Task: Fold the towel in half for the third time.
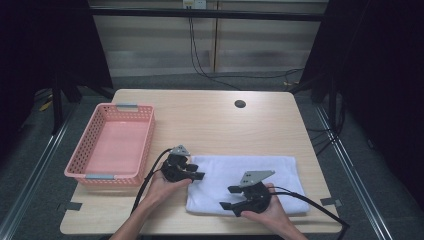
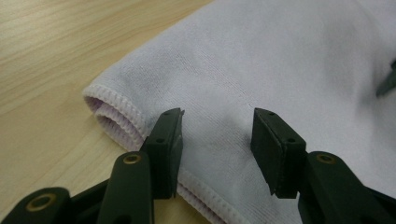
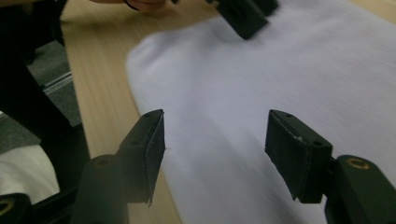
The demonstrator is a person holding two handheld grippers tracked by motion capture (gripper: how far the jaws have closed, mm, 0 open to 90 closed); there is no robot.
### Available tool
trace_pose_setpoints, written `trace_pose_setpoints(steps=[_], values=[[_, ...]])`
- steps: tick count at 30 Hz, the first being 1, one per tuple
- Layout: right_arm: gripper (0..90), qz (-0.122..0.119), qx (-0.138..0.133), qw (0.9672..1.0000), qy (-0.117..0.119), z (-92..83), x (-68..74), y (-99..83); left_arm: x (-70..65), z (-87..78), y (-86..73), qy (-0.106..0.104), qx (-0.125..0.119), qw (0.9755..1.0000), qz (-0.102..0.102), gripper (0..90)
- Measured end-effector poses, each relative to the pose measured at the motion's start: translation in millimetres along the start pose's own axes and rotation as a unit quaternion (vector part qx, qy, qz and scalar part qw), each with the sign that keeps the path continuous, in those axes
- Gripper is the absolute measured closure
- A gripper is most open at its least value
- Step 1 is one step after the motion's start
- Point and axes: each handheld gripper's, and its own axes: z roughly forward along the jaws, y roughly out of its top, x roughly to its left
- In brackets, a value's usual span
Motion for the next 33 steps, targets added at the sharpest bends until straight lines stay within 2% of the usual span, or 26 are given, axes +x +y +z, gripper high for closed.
trace_pose_setpoints(steps=[2, 3, 7, 9, 12, 15, 16, 19, 22, 25, 26, 28, 31, 33], values=[[37.6, -0.012, 0.001, 0.9999, 0.011, 8.8, 7.8, 6.0, -5.1, 0.9, 0.3, 0.01, 0.005, 0.9998, 0.015, 53.4], [37.6, -0.018, 0.001, 0.9997, 0.018, 13.7, 12.7, 8.8, -6.5, 0.7, 0.4, 0.011, 0.008, 0.9998, 0.016, 53.2], [36.3, -0.044, 0.02, 0.9982, 0.034, 36.4, 29.0, 18.9, -4.1, -0.5, 0.4, -0.001, 0.007, 0.9999, 0.009, 52.1], [36.1, -0.05, 0.021, 0.9975, 0.044, 48.7, 33.7, 23.3, -2.7, -2.3, 1.1, -0.008, 0.007, 0.9999, 0.006, 49.0], [34.9, -0.063, 0.037, 0.9969, 0.03, 64.4, 36.3, 25.6, -0.7, -8.5, 3.3, -0.004, -0.016, 0.9999, -0.002, 45.1], [35.8, -0.072, 0.034, 0.9966, 0.022, 67.4, 35.6, 25.5, 5.7, -18.4, 5.9, 0.0, -0.042, 0.999, -0.014, 44.0], [36.1, -0.068, 0.032, 0.997, 0.021, 67.5, 34.8, 24.6, 8.1, -21.0, 6.3, 0.002, -0.047, 0.9987, -0.021, 43.7], [36.6, -0.076, 0.026, 0.9966, 0.017, 68.6, 34.2, 22.8, 15.5, -26.6, 6.6, 0.004, -0.059, 0.9976, -0.036, 43.0], [37.6, -0.096, 0.03, 0.9949, 0.008, 70.4, 37.0, 20.6, 20.9, -29.7, 10.6, 0.02, -0.06, 0.9975, -0.03, 41.8], [42.8, -0.122, 0.026, 0.992, -0.019, 71.5, 41.8, 16.4, 28.9, -27.4, 12.5, 0.032, -0.076, 0.9957, -0.043, 40.4], [44.7, -0.133, 0.023, 0.9904, -0.029, 71.4, 43.2, 14.8, 31.6, -25.4, 13.1, 0.035, -0.065, 0.9963, -0.043, 40.1], [54.1, -0.131, 0.015, 0.9907, -0.035, 70.6, 41.0, 13.6, 34.2, -21.2, 13.6, 0.041, -0.054, 0.9968, -0.042, 38.2], [65.6, -0.128, 0.011, 0.9906, -0.048, 69.5, 38.6, 13.3, 36.4, -17.8, 14.0, 0.042, -0.056, 0.9964, -0.048, 36.7], [68.4, -0.124, 0.014, 0.9911, -0.046, 69.1, 36.0, 14.9, 38.8, -15.9, 13.9, 0.045, -0.056, 0.9961, -0.051, 35.9]])
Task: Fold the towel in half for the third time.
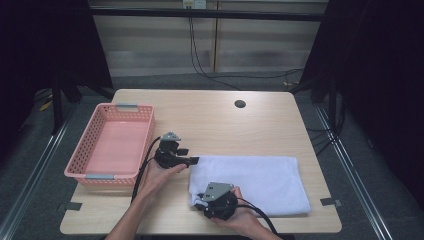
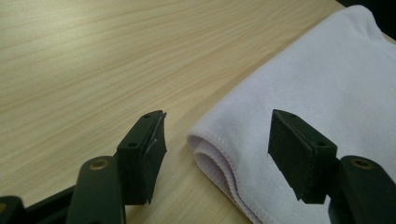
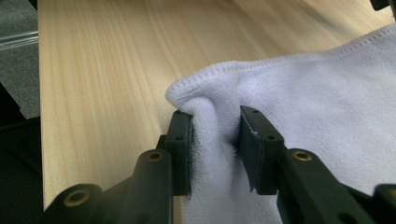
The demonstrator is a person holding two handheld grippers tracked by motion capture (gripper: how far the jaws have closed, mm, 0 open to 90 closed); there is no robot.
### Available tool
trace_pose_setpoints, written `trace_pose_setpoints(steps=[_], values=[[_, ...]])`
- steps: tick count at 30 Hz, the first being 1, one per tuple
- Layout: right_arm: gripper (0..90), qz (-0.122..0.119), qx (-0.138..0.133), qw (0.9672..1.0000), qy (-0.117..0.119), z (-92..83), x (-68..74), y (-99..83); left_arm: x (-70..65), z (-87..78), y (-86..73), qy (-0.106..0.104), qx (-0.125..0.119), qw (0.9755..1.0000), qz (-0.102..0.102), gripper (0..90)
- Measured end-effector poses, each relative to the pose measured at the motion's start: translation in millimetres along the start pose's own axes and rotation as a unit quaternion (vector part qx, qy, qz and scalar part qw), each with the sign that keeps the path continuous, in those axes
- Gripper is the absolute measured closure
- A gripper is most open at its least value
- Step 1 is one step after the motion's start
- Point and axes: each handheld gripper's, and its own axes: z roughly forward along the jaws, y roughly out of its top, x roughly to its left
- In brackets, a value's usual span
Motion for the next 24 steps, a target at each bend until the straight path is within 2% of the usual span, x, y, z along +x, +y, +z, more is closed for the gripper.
trace_pose_setpoints(steps=[3, 5, 6, 9, 11, 15, 17, 18, 20, 21, 23, 24], values=[[71.6, 0.021, 0.004, 0.9998, 0.003, -0.3, -3.0, 1.5, 3.4, 2.8, -1.3, 0.004, 0.01, 0.9999, 0.003, 33.1], [73.5, 0.037, 0.009, 0.9992, 0.01, -0.6, -5.7, 2.5, 5.1, 4.3, -3.1, -0.005, 0.012, 0.9999, 0.001, 31.5], [75.0, 0.045, 0.008, 0.9988, 0.013, -0.6, -8.1, 2.6, 4.6, 5.6, -3.3, -0.003, 0.015, 0.9999, 0.004, 31.2], [75.6, 0.069, 0.004, 0.9972, 0.028, -1.2, -13.1, 1.3, 2.2, 10.9, -4.1, -0.009, 0.02, 0.9997, 0.007, 30.1], [76.1, 0.089, 0.0, 0.9953, 0.038, -1.4, -15.6, 0.0, 0.6, 14.5, -4.4, -0.009, 0.032, 0.9993, 0.017, 29.7], [76.5, 0.088, 0.001, 0.9955, 0.036, -1.7, -15.2, 0.3, -1.0, 21.2, -4.0, -0.007, 0.032, 0.9991, 0.028, 31.0], [76.5, 0.088, 0.002, 0.9955, 0.036, -2.0, -14.7, 0.5, -1.6, 21.5, -4.2, -0.003, 0.031, 0.999, 0.031, 35.0], [76.6, 0.089, 0.001, 0.9954, 0.036, -2.2, -14.6, 0.5, -1.9, 21.5, -4.7, -0.01, 0.03, 0.9991, 0.028, 38.6], [77.1, 0.088, 0.001, 0.9955, 0.035, -2.2, -14.6, 0.4, -3.7, 22.8, -5.4, -0.022, 0.033, 0.9985, 0.038, 52.8], [77.3, 0.09, 0.001, 0.9952, 0.038, -2.4, -15.2, 0.5, -5.0, 23.4, -5.5, -0.022, 0.034, 0.9985, 0.037, 57.9], [77.7, 0.09, 0.0, 0.9952, 0.04, -2.6, -16.0, 0.4, -5.4, 24.5, -6.1, -0.039, 0.036, 0.9981, 0.033, 69.5], [77.7, 0.091, 0.0, 0.9951, 0.04, -2.7, -16.0, 0.5, -6.7, 23.6, -6.2, -0.037, 0.034, 0.998, 0.039, 73.6]])
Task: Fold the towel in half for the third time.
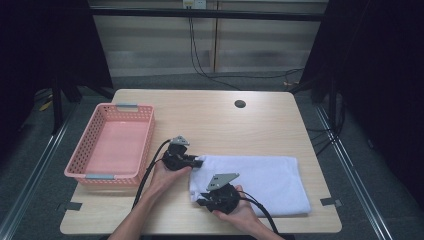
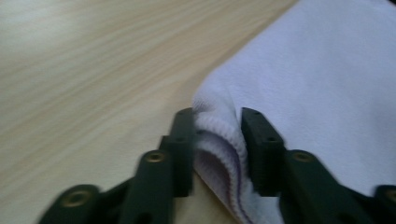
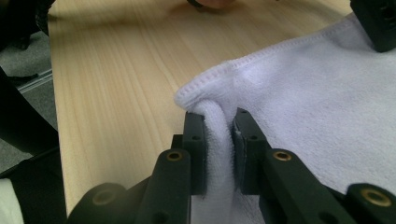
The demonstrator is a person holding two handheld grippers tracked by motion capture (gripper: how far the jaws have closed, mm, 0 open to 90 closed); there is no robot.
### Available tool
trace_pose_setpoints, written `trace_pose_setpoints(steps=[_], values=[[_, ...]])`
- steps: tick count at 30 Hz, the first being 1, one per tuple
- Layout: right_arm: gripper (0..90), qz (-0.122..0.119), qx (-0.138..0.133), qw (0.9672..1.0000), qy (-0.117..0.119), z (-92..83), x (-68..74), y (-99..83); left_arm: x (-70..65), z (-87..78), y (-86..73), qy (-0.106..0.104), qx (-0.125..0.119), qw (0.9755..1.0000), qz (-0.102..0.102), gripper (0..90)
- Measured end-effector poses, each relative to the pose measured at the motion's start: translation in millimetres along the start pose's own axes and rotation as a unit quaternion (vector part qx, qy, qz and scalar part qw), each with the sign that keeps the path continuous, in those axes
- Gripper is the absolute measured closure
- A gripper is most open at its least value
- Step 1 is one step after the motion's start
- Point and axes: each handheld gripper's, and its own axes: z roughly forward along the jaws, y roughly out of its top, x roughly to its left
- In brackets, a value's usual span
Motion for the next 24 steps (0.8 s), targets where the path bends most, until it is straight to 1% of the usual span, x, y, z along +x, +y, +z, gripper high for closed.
trace_pose_setpoints(steps=[1, 2, 3, 4, 7, 8, 9, 11, 14, 16, 18, 19, 20, 22, 24], values=[[77.8, 0.002, -0.001, 1.0, 0.002, 0.1, 0.2, 0.0, -0.7, -0.5, 0.7, -0.002, 0.0, 1.0, -0.001, 76.7], [78.0, 0.003, 0.001, 1.0, 0.003, -0.4, 0.1, 0.4, 0.1, -0.9, 0.9, -0.009, -0.002, 0.9999, -0.007, 78.1], [78.0, 0.003, 0.001, 1.0, 0.004, -0.5, -0.6, 0.5, 1.6, -1.7, 0.7, -0.011, 0.0, 0.9999, -0.01, 78.5], [78.1, 0.004, 0.0, 1.0, 0.007, -0.6, -1.1, 0.5, 2.9, -1.9, 0.4, -0.017, -0.002, 0.9997, -0.02, 78.8], [78.1, 0.002, -0.002, 1.0, 0.009, -2.1, -1.3, 1.0, 5.3, -4.6, 1.3, -0.027, -0.011, 0.9989, -0.037, 79.0], [78.1, 0.005, -0.004, 0.9999, 0.012, -2.6, -1.3, 1.4, 5.1, -6.1, 2.3, -0.031, -0.015, 0.9986, -0.041, 79.1], [78.1, 0.007, -0.004, 0.9999, 0.012, -3.7, -1.2, 2.2, 4.4, -7.8, 3.0, -0.033, -0.024, 0.9981, -0.045, 79.1], [78.2, 0.005, -0.008, 0.9999, 0.012, -6.2, -0.6, 4.2, 4.2, -13.0, 5.2, -0.046, -0.04, 0.9969, -0.051, 79.0], [78.1, 0.01, -0.02, 0.9996, 0.015, -12.6, -0.3, 8.1, 1.5, -21.1, 10.9, -0.053, -0.057, 0.9958, -0.049, 79.0], [78.2, 0.015, -0.03, 0.9993, 0.017, -18.0, 0.6, 11.7, -0.4, -25.7, 16.0, -0.054, -0.064, 0.9956, -0.042, 78.9], [78.2, 0.015, -0.041, 0.9989, 0.017, -23.0, 1.1, 15.8, -2.3, -29.3, 21.3, -0.055, -0.073, 0.9947, -0.046, 79.0], [78.1, 0.02, -0.045, 0.9986, 0.019, -25.4, 1.2, 17.9, -3.1, -30.9, 24.0, -0.055, -0.076, 0.9946, -0.044, 79.0], [78.1, 0.022, -0.05, 0.9983, 0.021, -27.0, 0.4, 20.0, -3.7, -32.3, 26.6, -0.05, -0.075, 0.9952, -0.039, 79.1], [78.1, 0.019, -0.056, 0.998, 0.022, -29.3, -0.2, 24.5, -5.3, -33.6, 31.0, -0.048, -0.077, 0.9951, -0.04, 79.1], [78.2, 0.021, -0.061, 0.9977, 0.022, -30.2, -0.6, 28.8, -4.9, -35.4, 33.9, -0.045, -0.08, 0.9951, -0.037, 79.1]])
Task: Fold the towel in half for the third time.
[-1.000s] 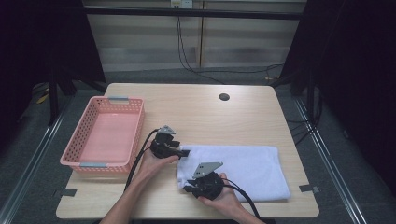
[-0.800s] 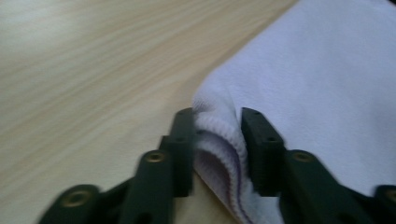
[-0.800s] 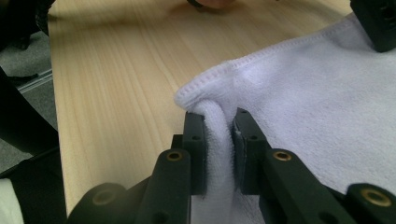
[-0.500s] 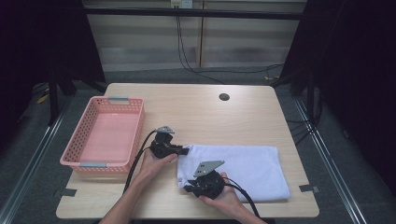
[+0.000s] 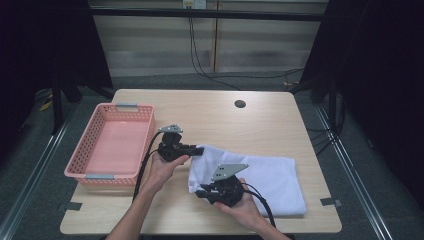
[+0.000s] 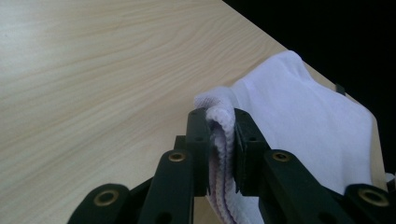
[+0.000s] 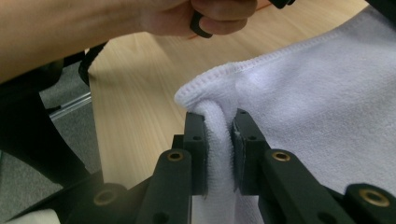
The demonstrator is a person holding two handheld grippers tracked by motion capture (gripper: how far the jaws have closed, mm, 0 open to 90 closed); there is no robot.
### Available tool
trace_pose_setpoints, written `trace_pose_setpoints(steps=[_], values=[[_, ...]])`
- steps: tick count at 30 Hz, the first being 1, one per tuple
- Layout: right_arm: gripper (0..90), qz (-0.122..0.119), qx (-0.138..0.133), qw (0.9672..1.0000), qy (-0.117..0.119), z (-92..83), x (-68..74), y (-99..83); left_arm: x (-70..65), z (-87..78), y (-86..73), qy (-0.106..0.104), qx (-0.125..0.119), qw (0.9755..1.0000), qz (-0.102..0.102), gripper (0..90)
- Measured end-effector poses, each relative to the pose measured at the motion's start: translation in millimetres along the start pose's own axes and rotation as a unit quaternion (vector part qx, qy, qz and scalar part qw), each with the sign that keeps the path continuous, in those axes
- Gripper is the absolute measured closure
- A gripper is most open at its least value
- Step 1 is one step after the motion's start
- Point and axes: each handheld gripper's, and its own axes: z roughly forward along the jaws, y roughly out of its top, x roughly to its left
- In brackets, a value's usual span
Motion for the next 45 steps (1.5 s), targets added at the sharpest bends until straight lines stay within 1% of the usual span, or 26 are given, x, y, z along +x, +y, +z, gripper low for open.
trace_pose_setpoints(steps=[1, 3, 4, 5, 7, 9, 10, 13, 14, 16, 17, 18, 20, 23, 25, 26, 28, 29, 31, 33, 34, 36, 38, 39, 42, 45], values=[[78.2, -0.001, -0.002, 1.0, 0.0, -0.1, 0.0, 2.4, 0.2, -0.6, 1.3, 0.0, -0.004, 1.0, -0.004, 79.1], [78.2, -0.001, -0.006, 1.0, 0.001, 0.1, 1.4, 7.7, 0.5, -3.8, 3.3, 0.006, -0.009, 0.9999, -0.004, 79.1], [78.3, -0.004, -0.008, 1.0, 0.001, 0.3, 1.8, 10.8, 0.0, -5.5, 3.6, 0.011, -0.018, 0.9997, -0.014, 79.1], [78.3, -0.007, -0.009, 0.9999, 0.0, -0.3, 2.6, 14.1, -0.1, -6.8, 4.0, 0.011, -0.024, 0.9994, -0.021, 79.2], [78.3, -0.01, -0.014, 0.9998, 0.004, -2.4, 2.6, 19.8, -0.3, -10.6, 5.5, 0.017, -0.021, 0.9995, -0.015, 79.2], [78.3, -0.013, -0.016, 0.9998, 0.005, -5.2, 4.0, 23.8, 0.0, -15.9, 7.0, 0.018, -0.024, 0.9994, -0.017, 79.2], [78.4, -0.015, -0.016, 0.9997, 0.004, -6.5, 4.8, 25.6, 0.1, -19.0, 8.0, 0.021, -0.025, 0.9993, -0.015, 79.2], [78.4, -0.012, -0.03, 0.9994, 0.011, -9.2, 6.1, 31.9, -1.8, -28.3, 13.2, 0.027, -0.027, 0.9992, -0.009, 79.2], [78.4, -0.013, -0.033, 0.9993, 0.013, -9.3, 7.2, 34.4, -2.6, -31.8, 15.2, 0.027, -0.029, 0.9992, -0.008, 79.2], [78.4, -0.02, -0.036, 0.9991, 0.014, -8.5, 9.9, 39.6, -5.0, -38.0, 17.9, 0.035, -0.034, 0.9988, -0.004, 79.2], [78.4, -0.024, -0.036, 0.999, 0.013, -8.1, 11.0, 42.2, -5.4, -39.8, 19.0, 0.035, -0.035, 0.9987, -0.007, 79.2], [78.4, -0.026, -0.037, 0.9989, 0.016, -7.4, 11.7, 44.5, -4.8, -41.5, 20.2, 0.038, -0.032, 0.9987, -0.006, 79.2], [78.4, -0.031, -0.035, 0.9988, 0.015, -6.2, 13.3, 49.1, -3.7, -45.5, 22.1, 0.042, -0.03, 0.9987, -0.005, 79.2], [78.4, -0.031, -0.044, 0.9984, 0.016, -7.7, 15.3, 55.2, -5.5, -52.6, 26.7, 0.048, -0.028, 0.9985, -0.001, 79.2], [78.4, -0.034, -0.05, 0.998, 0.02, -8.2, 17.6, 60.8, -10.3, -60.6, 32.4, 0.059, -0.027, 0.9979, 0.007, 79.1], [78.3, -0.036, -0.054, 0.9977, 0.021, -8.5, 19.3, 64.6, -12.5, -66.5, 35.6, 0.063, -0.026, 0.9976, 0.014, 79.0], [78.3, -0.041, -0.063, 0.9968, 0.027, -7.5, 24.4, 72.5, -15.0, -78.2, 41.1, 0.066, -0.026, 0.9973, 0.017, 79.1], [78.4, -0.042, -0.068, 0.9963, 0.03, -6.7, 27.2, 76.2, -15.7, -83.3, 42.7, 0.071, -0.027, 0.9969, 0.02, 79.1], [78.4, -0.043, -0.077, 0.9955, 0.035, -3.8, 31.2, 81.0, -15.3, -89.3, 41.7, 0.077, -0.029, 0.9964, 0.02, 79.1], [78.4, -0.037, -0.081, 0.9953, 0.037, -0.3, 31.8, 80.4, -13.2, -86.7, 36.7, 0.09, -0.018, 0.9955, 0.024, 79.0], [78.3, -0.036, -0.077, 0.9958, 0.034, 1.7, 31.4, 78.2, -11.7, -82.8, 32.8, 0.087, -0.019, 0.9959, 0.018, 79.0], [78.3, -0.031, -0.075, 0.9962, 0.032, 4.3, 29.6, 70.5, -9.3, -73.9, 26.6, 0.08, -0.018, 0.9965, 0.016, 78.9], [78.2, -0.022, -0.076, 0.9965, 0.027, 3.8, 27.4, 62.7, -10.6, -63.6, 25.2, 0.073, -0.014, 0.9971, 0.015, 78.8], [78.1, -0.018, -0.081, 0.9962, 0.026, 2.1, 26.0, 59.2, -12.9, -57.9, 27.3, 0.071, -0.011, 0.9972, 0.019, 78.6], [78.0, -0.014, -0.092, 0.9955, 0.019, -7.8, 22.9, 52.8, -20.5, -50.0, 36.2, 0.064, -0.013, 0.9975, 0.028, 78.4], [77.7, -0.006, -0.106, 0.9943, 0.013, -22.4, 19.6, 49.5, -28.7, -42.1, 46.5, 0.062, -0.014, 0.9973, 0.035, 78.2]])
